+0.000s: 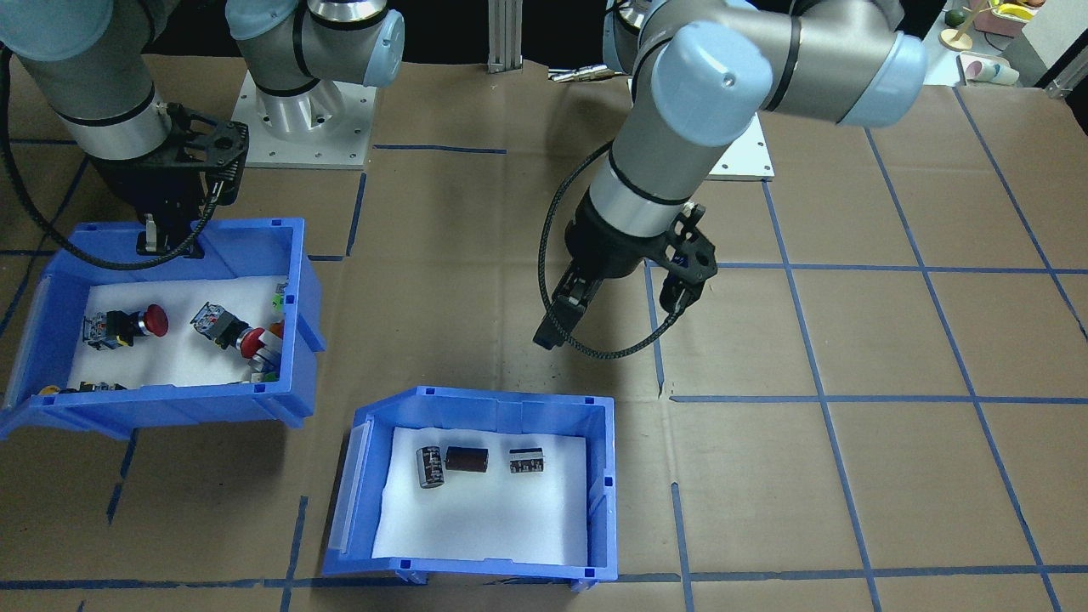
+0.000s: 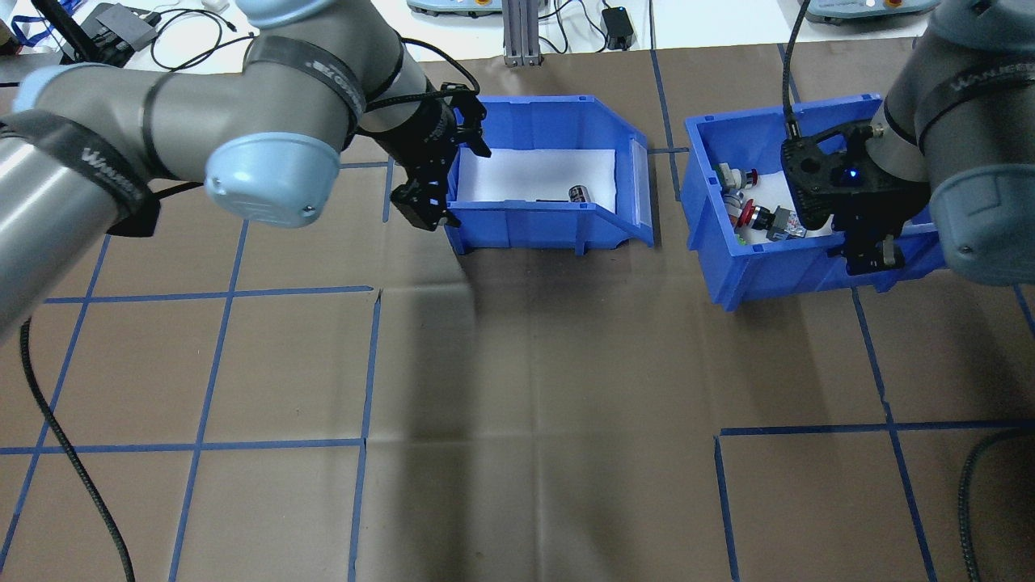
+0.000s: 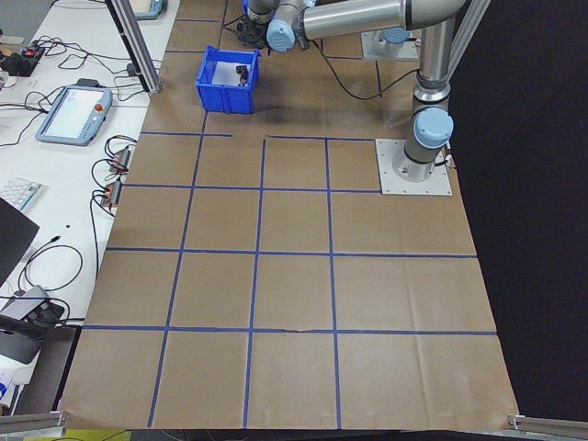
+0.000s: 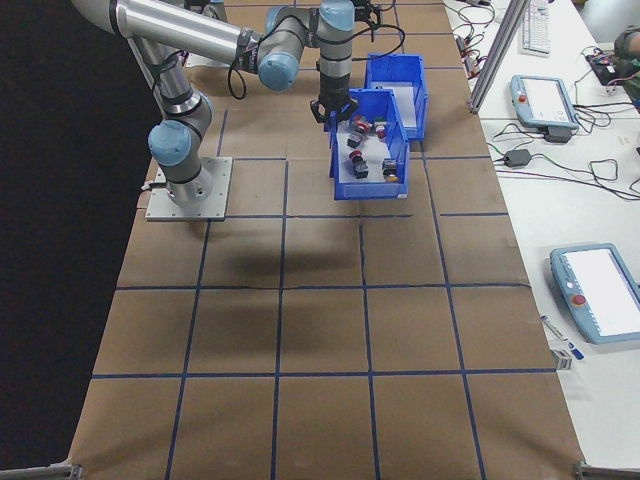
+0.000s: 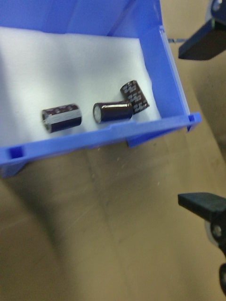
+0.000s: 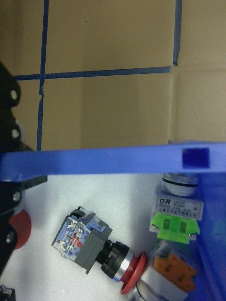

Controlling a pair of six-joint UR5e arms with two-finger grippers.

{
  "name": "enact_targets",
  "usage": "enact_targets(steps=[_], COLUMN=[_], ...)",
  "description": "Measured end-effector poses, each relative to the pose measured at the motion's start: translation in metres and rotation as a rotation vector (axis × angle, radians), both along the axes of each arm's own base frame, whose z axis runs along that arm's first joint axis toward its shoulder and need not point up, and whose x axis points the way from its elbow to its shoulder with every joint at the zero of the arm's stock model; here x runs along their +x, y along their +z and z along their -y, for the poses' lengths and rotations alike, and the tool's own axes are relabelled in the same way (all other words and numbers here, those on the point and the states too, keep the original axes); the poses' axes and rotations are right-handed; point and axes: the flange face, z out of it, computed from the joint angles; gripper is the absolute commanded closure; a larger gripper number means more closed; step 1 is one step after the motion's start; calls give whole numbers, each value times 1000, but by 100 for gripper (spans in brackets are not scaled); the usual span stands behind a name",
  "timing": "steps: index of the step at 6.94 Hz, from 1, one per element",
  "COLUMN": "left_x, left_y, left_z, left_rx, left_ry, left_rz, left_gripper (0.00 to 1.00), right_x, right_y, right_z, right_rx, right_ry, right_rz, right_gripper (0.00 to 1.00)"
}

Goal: Place battery box in front

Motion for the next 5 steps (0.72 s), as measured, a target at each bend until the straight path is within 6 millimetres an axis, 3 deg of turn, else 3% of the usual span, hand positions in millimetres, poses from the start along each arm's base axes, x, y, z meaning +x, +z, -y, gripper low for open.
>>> enact_targets(steps=[2, 3, 5], left_x=[66, 89, 115], left_y=[50, 66, 88], left_z=[-44, -58, -76], left_rx=[3, -33, -101], left_ry=[-350, -573, -1013], left_rz=[108, 131, 212], left_gripper=[1, 1, 1], right_x=[6, 11, 27], right_y=[-11, -16, -28], right_z=[-31, -57, -102], right_rx=[31, 32, 23], right_ry=[-5, -19, -104], right_rz=[3, 5, 22], right_gripper=[100, 100, 100])
